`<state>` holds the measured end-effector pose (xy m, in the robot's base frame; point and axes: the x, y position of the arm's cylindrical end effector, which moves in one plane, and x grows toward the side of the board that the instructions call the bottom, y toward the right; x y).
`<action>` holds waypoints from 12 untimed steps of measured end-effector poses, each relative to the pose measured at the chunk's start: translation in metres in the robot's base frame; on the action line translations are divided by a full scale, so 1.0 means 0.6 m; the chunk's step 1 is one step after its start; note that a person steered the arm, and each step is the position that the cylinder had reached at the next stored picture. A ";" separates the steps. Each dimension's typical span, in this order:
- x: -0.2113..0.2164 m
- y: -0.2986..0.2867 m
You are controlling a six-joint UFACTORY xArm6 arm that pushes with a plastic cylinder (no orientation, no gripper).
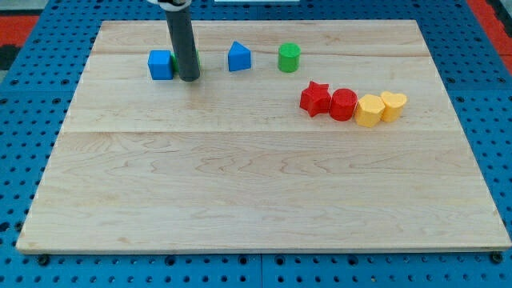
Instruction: Separate the blue cube with green star
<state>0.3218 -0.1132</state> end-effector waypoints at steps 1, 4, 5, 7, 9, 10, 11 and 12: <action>0.031 0.007; -0.025 -0.163; -0.071 -0.287; -0.179 -0.132; -0.088 -0.012; -0.084 -0.071; -0.103 -0.026; -0.113 -0.081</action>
<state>0.2538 -0.1615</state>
